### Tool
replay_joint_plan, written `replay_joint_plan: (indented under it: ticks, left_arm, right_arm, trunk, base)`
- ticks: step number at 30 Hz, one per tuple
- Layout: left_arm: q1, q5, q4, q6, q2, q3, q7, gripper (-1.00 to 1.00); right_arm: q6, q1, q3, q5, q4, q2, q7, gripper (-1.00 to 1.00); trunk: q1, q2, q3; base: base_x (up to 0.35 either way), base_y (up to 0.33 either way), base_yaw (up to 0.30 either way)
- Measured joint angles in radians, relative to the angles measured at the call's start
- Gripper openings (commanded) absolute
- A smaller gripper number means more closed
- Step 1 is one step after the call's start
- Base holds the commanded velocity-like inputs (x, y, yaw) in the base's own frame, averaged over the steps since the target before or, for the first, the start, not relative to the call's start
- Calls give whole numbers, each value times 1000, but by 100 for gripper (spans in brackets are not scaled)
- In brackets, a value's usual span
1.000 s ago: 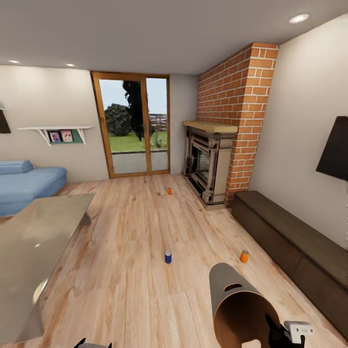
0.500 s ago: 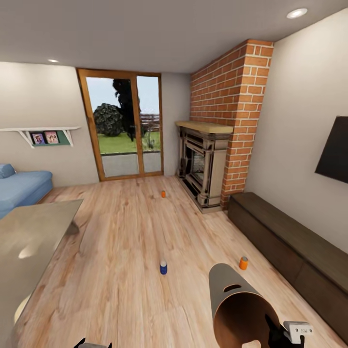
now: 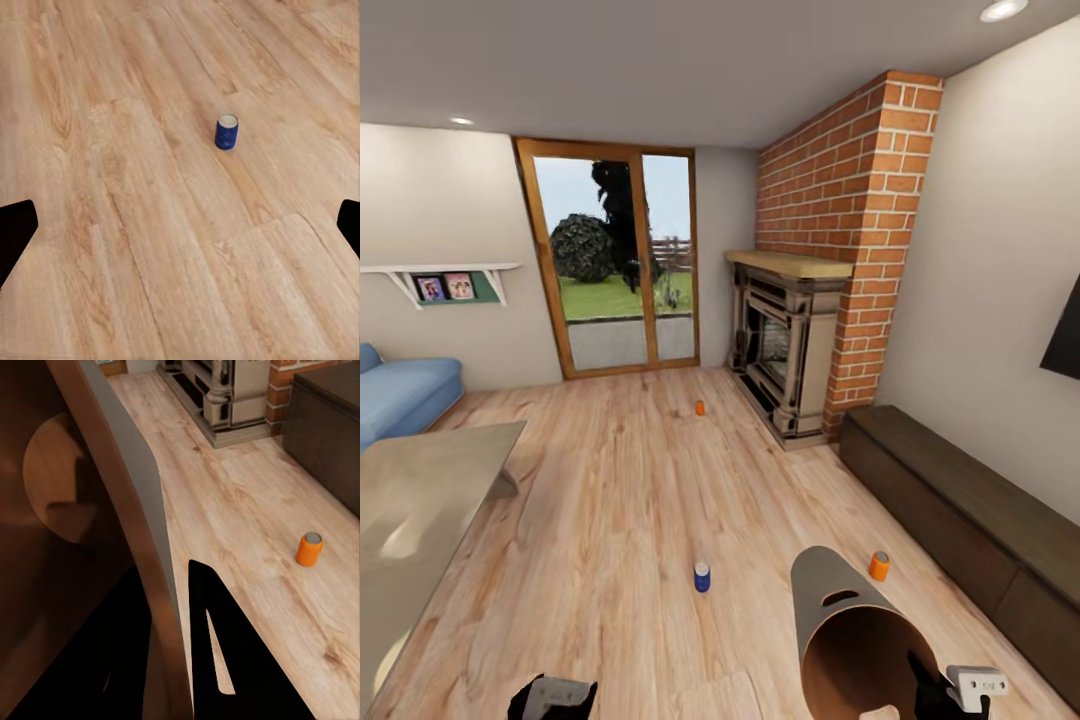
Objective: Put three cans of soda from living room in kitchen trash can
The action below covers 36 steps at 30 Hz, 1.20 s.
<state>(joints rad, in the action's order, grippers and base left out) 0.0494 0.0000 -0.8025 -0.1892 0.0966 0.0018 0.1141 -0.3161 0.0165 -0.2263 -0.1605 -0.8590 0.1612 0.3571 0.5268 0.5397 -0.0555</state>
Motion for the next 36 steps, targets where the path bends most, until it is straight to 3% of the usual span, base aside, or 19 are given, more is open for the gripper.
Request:
replay_joint_plan:
  ticks: [2,6,8,12,15,19,21,27,30,32,33,36]
  left_arm:
    - [44,3,-14,89,-1,1,-1,100]
    - [137,2,-26,188,-5,0,-2,100]
    - [217,-2,-26,288,-56,-3,-5,100]
    - [282,-5,-21,399,-117,-6,-2,100]
    - [309,-5,-20,449,-130,-6,-1,100]
    - [372,-8,-23,565,-140,-14,-1,100]
    - [387,-7,-22,600,-141,-38,-2,100]
    - [397,-1,-19,597,-135,-77,-2,100]
    - [394,-4,-6,510,-133,-85,0,100]
    - [394,-5,22,477,-133,-86,0,100]
    - [394,-4,87,447,-133,-86,1,100]
    - [394,-1,156,427,-133,-86,1,100]
  right_arm:
    - [0,0,2,1,1,0,0,-100]
    - [0,0,3,1,1,0,0,-100]
    - [0,0,4,1,1,0,0,-100]
    - [0,0,6,1,1,0,0,-100]
    - [1,0,6,1,1,0,0,-100]
    - [2,0,6,1,1,-1,0,-100]
    - [2,0,6,1,1,-1,0,-100]
    - [4,0,6,2,1,0,-1,-100]
    - [6,1,7,4,1,0,-2,-100]
    - [8,1,6,1,0,0,-3,-100]
    - [9,1,5,0,-1,0,-2,-100]
    - [11,1,5,-1,-1,0,-3,-100]
  trunk:
    - [0,0,0]
    - [0,0,0]
    - [0,0,0]
    - [0,0,0]
    - [0,0,0]
    - [0,0,0]
    - [0,0,0]
    - [0,0,0]
    - [0,0,0]
    - [0,0,0]
    - [0,0,0]
    - [0,0,0]
  base:
    - [110,36,0]
    - [47,15,0]
    - [12,4,0]
    - [5,1,0]
    - [2,1,0]
    - [0,0,0]
    - [0,0,0]
    - [0,0,-4]
    - [0,0,-126]
    - [0,0,-196]
    - [0,0,-220]
    - [0,0,-231]
